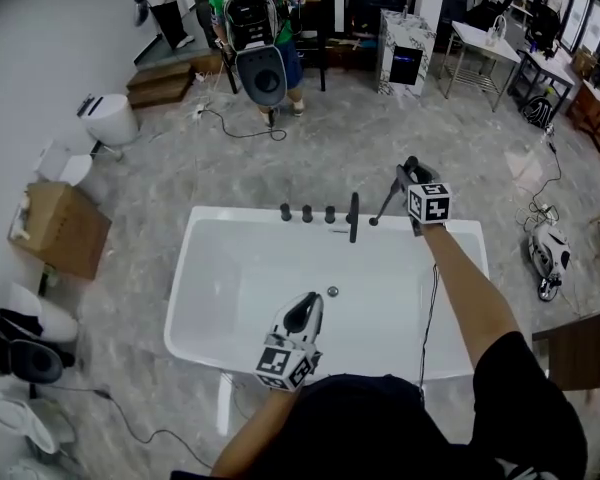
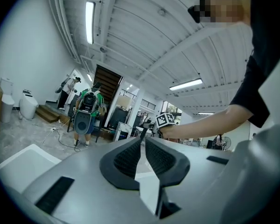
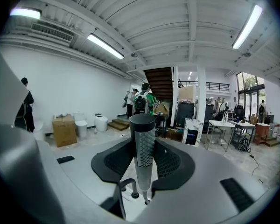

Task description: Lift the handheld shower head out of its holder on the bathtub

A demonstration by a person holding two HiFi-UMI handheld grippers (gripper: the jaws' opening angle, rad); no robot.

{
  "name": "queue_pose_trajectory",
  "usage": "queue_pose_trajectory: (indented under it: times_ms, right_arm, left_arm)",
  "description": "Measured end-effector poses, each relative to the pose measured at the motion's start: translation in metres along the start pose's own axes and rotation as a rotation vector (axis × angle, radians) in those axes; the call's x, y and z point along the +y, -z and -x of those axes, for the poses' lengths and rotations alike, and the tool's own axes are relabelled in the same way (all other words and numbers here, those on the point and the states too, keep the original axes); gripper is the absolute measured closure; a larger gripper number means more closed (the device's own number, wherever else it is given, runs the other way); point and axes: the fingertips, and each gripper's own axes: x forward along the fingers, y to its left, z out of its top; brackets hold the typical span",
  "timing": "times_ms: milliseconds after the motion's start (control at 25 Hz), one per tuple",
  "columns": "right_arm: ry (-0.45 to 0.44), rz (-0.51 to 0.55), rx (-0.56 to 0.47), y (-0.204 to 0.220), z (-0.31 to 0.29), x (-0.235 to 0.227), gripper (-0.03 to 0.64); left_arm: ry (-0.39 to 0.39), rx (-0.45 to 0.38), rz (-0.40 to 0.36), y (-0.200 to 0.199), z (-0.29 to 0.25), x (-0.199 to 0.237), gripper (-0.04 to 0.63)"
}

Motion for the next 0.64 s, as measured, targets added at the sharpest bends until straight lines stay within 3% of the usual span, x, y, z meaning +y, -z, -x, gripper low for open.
queue_pose_trajectory:
  times_ms: [640]
  right_arm:
    - [-0.044,0.067,0.009,0.001,-0.002,0.007,0.491]
  left_arm:
    - [-0.056,-0.017,-0.005,-0.001,0.011,-0.006,0.566]
